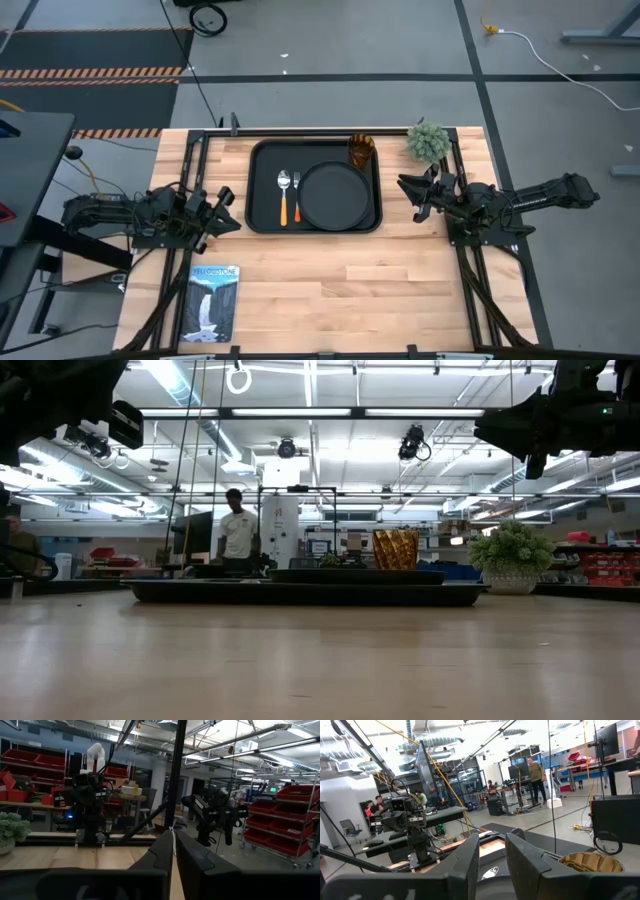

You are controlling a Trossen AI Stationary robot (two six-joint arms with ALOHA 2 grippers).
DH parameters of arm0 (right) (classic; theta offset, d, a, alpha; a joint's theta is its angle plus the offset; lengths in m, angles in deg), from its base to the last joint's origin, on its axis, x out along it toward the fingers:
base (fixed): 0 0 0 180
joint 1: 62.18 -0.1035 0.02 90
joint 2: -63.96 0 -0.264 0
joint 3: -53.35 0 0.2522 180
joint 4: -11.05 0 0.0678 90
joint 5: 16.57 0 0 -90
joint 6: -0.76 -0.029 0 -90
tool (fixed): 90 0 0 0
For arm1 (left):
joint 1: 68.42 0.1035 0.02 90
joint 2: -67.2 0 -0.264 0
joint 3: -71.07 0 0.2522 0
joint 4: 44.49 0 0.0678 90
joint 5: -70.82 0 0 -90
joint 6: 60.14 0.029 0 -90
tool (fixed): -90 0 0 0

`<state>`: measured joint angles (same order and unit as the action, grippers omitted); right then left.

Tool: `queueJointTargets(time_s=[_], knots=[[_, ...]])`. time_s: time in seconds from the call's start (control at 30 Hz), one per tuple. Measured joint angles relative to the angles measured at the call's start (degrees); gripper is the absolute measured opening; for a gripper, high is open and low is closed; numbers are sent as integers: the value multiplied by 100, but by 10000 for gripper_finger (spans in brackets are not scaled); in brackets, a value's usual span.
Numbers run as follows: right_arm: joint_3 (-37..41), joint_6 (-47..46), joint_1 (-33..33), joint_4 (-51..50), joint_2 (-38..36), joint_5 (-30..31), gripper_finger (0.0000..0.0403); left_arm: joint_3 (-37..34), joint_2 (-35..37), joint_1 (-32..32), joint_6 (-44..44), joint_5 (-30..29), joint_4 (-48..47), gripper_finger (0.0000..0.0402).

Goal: Pick and place plate/cup/fork/spoon on tray
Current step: Return to Home Position

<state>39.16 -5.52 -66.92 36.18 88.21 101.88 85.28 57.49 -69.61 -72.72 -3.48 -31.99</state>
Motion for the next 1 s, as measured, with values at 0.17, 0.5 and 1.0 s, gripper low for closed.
queueJointTargets(time_s=[0.17, 0.5, 1.0], knots=[[0, -1, 0, 0, 0, 0, 101, -2, 0, 0, 5, 0, 1, 31], [0, 0, 0, -1, 0, 0, 101, -2, 0, 0, 11, 0, 2, 30], [0, 0, 0, 0, 0, 0, 101, -4, 0, 0, 11, 0, 2, 32]])
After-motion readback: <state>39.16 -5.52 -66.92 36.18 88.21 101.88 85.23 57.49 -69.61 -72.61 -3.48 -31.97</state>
